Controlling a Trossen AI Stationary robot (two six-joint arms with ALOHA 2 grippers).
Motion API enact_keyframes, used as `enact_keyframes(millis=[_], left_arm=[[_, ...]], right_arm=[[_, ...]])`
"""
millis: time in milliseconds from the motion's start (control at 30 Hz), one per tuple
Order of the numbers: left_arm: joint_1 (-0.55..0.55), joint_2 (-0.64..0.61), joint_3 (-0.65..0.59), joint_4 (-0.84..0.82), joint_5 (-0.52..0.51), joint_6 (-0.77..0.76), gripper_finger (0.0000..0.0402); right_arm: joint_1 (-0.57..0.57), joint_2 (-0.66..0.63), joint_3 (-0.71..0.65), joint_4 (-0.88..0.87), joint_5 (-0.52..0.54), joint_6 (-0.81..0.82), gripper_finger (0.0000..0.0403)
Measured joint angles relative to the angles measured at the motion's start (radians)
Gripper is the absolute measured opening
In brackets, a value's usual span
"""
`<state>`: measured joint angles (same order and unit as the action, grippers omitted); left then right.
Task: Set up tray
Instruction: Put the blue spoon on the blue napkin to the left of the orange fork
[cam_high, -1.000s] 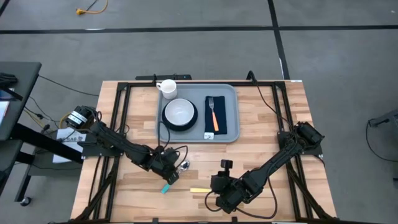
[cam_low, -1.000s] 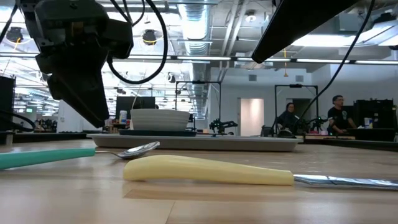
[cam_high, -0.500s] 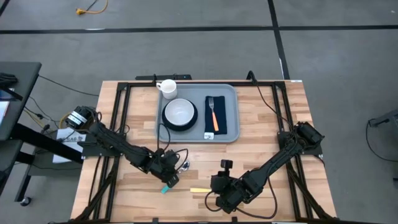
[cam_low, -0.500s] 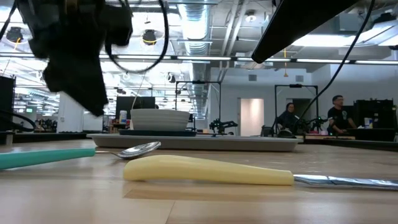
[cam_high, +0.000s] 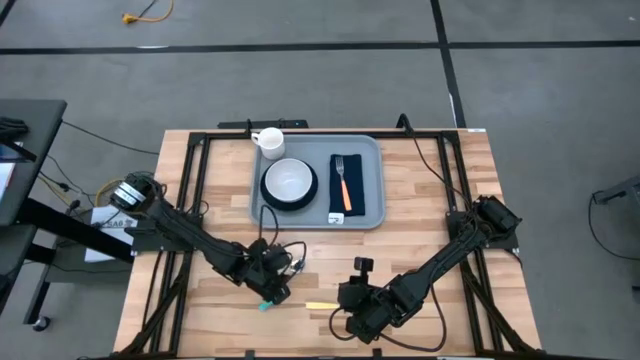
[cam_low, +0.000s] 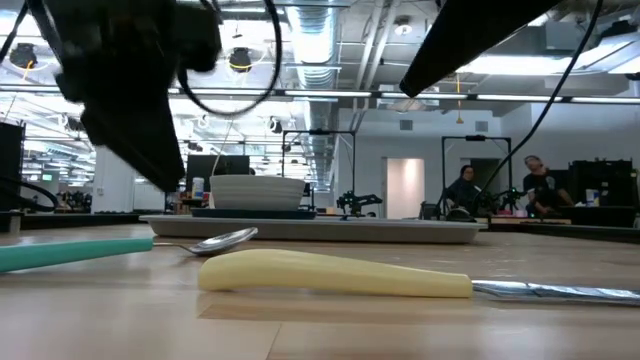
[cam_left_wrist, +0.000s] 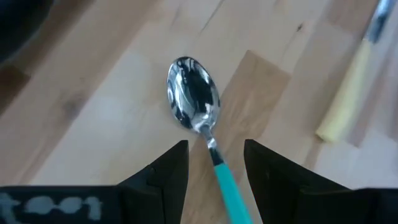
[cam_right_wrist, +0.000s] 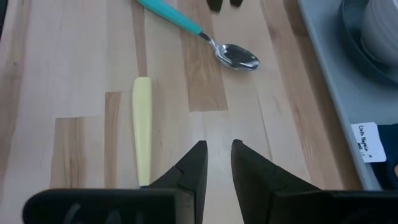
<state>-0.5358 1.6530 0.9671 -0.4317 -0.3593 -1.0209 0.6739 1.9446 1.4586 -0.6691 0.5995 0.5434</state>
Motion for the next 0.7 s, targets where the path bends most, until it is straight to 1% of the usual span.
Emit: enact_keyframes(millis=[200,333,500,700], left_arm=[[-0.001,0.1,0.026,-0.016,0.005,-0.002,0.0144],[-0.003,0.119,0.032,-0.024,-0.043,-0.036,0.0144],[-0.003,0.118,0.031,-0.022,-0.08,-0.041,0.0144],[-0.009,0.118,0.031,-0.026,-0.065,-0.06,0.0144]], right_arm=[[0.0,0.0,0.0,-0.003,0.0,-0.001,0.0066],[0.0,0.0,0.0,-0.003,-0.006,-0.001,0.0066],[0.0,0.0,0.0,-0.002,-0.01,-0.001,0.0066],[0.0,0.0,0.0,-0.001,-0.011,-0.001,0.0066]])
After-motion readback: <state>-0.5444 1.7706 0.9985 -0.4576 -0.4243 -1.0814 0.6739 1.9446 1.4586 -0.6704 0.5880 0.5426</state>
